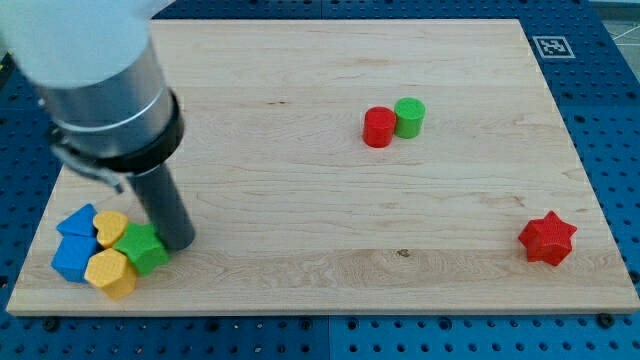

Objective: Push green circle slightly up and left

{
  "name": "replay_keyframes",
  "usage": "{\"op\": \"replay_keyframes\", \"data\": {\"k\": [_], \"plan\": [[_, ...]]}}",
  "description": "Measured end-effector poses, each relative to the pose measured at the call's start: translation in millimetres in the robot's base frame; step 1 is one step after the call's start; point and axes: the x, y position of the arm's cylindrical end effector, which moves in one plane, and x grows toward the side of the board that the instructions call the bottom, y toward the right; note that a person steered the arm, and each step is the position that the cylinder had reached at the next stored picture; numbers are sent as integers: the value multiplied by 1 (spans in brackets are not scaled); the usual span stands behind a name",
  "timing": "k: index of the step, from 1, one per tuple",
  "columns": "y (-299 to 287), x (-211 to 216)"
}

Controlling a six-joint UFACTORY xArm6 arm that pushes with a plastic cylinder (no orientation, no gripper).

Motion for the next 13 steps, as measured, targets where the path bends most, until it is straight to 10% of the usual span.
{"op": "replay_keyframes", "data": {"k": [4, 8, 10, 13], "plan": [[119, -6], [287, -231], [323, -179], [386, -285]]}}
